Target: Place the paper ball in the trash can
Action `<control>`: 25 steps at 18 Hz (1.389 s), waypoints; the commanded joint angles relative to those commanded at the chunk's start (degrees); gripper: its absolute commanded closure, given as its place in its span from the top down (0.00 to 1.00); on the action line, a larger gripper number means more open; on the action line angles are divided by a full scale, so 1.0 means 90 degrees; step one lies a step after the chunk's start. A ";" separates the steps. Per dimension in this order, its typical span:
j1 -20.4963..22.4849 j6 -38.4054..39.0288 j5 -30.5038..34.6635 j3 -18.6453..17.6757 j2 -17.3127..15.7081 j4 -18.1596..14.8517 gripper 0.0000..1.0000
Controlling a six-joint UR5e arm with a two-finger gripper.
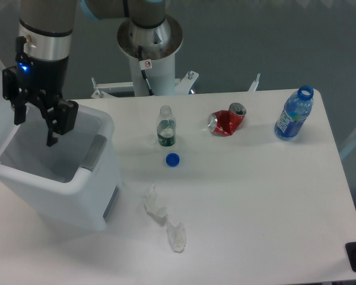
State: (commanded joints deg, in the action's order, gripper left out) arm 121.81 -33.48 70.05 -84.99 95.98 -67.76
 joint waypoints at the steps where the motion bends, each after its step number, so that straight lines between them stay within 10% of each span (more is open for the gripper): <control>1: 0.0088 -0.0010 0.0000 0.0000 0.0000 0.0000 1.00; 21: 0.2501 -0.3348 0.1162 -0.0078 0.1210 0.0078 1.00; 25: 0.2716 -0.3886 0.1493 -0.0019 0.1737 0.0642 1.00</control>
State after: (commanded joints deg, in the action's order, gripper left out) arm 146.25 -68.46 83.49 -85.17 111.61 -61.98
